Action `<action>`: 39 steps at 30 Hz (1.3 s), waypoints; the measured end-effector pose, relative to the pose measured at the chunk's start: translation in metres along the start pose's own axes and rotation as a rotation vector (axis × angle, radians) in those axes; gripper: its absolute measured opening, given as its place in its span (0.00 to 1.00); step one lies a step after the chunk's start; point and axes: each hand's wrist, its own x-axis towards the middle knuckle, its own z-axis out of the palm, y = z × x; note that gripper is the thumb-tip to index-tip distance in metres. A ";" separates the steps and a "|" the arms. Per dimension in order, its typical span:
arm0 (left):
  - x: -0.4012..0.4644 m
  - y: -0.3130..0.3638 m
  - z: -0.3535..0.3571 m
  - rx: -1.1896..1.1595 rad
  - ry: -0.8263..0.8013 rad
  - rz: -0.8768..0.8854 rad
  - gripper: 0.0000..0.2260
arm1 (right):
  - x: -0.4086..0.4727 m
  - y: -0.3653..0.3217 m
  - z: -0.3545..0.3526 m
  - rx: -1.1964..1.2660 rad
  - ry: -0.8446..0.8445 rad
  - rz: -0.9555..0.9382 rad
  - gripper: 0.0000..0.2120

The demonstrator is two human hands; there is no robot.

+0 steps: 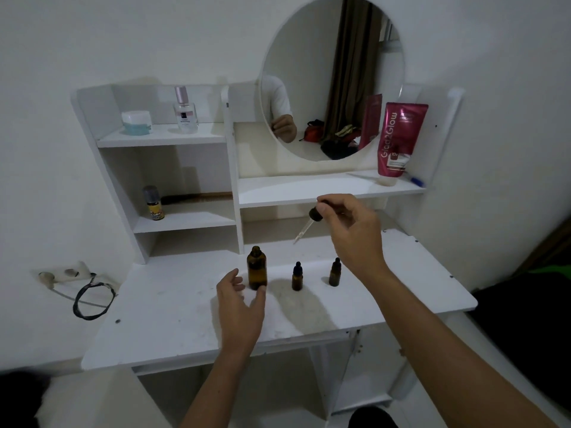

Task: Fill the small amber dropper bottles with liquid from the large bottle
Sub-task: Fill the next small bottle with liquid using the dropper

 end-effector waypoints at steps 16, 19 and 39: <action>-0.092 0.065 0.147 -0.068 -0.560 0.159 0.17 | -0.013 0.078 -0.143 -0.251 0.156 0.156 0.07; -0.089 0.072 0.165 -0.059 -0.545 0.114 0.22 | -0.015 0.085 -0.149 -0.230 0.166 0.172 0.06; -0.051 0.064 0.220 0.079 -0.426 0.250 0.09 | -0.019 0.122 -0.121 -0.283 -0.015 0.051 0.03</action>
